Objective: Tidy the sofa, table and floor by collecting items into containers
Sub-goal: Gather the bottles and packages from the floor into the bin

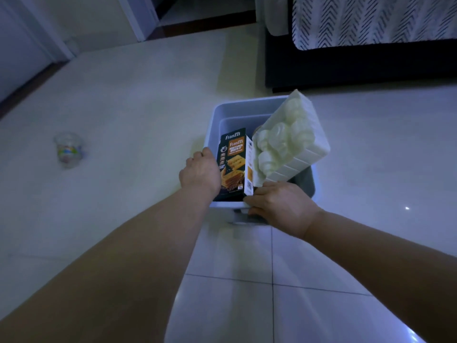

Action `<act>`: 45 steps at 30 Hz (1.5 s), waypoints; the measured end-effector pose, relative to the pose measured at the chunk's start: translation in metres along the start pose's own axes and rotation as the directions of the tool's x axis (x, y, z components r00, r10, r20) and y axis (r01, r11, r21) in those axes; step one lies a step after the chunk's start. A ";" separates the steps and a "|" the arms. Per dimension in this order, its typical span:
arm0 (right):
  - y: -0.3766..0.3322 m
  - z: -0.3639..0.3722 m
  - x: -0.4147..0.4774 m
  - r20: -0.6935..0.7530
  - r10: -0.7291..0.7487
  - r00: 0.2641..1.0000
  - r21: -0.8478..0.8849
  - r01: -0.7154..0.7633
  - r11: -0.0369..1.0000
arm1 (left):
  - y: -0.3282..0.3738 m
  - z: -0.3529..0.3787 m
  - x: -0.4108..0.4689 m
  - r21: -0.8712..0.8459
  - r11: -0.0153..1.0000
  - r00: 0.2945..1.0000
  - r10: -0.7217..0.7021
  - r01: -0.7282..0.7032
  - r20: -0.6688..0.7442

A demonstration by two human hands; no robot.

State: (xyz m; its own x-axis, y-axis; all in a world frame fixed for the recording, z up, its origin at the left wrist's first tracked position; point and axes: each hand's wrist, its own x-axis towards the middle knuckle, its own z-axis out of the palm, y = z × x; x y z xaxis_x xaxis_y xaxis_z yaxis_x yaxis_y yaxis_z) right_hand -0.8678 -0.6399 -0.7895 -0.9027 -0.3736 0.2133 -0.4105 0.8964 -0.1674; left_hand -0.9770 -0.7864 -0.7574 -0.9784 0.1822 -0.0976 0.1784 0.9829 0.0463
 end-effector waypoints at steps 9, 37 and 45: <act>-0.008 0.024 0.071 -0.050 0.073 0.996 0.066 -0.070 0.995 | -0.067 0.002 0.028 -0.169 0.971 0.984 -0.175 0.166 -0.034; -0.056 0.041 0.350 0.495 0.162 0.854 -0.107 -0.125 0.986 | -0.240 -0.049 0.197 0.009 0.967 0.957 -0.254 0.256 0.140; -0.022 0.053 0.415 0.495 0.006 0.869 -0.030 0.010 0.999 | -0.258 -0.050 0.259 0.026 0.914 0.903 -0.404 0.405 0.144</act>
State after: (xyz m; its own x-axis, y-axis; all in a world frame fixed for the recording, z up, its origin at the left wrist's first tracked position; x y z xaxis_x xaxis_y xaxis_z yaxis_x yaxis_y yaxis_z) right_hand -1.2404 -0.8277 -0.7486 -0.8506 -0.4375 -0.2917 -0.4158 0.8992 -0.1362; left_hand -1.2814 -0.9938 -0.7446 -0.9409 -0.2288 -0.2496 -0.2306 0.9728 -0.0226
